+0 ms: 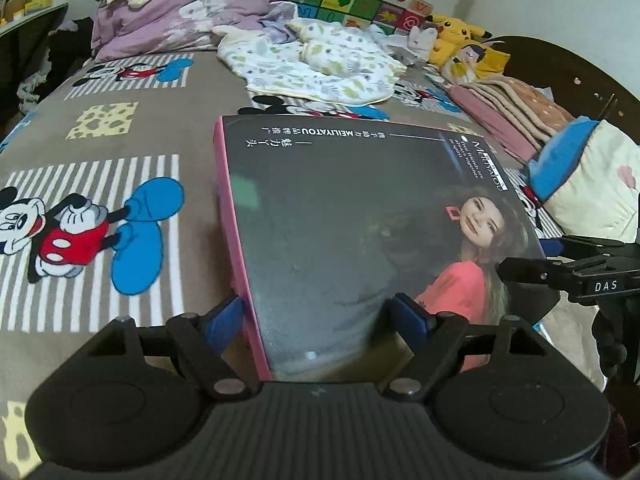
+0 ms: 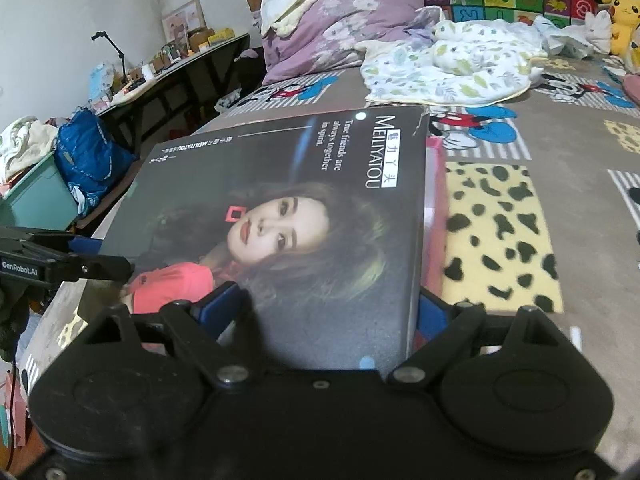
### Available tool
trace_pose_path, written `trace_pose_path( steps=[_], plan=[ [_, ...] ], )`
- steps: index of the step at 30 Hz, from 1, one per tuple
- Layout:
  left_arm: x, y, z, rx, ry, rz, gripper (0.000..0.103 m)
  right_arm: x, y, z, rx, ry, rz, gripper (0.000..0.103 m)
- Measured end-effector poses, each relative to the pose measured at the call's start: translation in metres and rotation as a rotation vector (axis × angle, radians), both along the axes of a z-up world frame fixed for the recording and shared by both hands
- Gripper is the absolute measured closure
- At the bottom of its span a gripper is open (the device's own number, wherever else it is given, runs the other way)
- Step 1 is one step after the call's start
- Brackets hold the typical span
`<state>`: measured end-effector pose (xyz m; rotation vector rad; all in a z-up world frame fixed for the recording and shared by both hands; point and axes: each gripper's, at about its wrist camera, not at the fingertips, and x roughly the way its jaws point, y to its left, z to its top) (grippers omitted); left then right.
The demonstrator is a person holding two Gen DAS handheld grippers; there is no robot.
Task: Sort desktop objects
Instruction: 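Lift the photo-printed box with both tools and carry it over the pink box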
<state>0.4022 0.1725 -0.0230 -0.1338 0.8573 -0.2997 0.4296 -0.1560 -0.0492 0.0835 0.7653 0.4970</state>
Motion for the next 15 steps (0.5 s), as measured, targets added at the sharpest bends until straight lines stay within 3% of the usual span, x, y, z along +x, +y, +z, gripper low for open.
trace_pose_path(
  steps=[15],
  plan=[
    [0.069, 0.022, -0.022, -0.022, 0.042, 0.021, 0.022, 0.051, 0.031, -0.006, -0.031, 0.015, -0.059, 0.012]
  ],
)
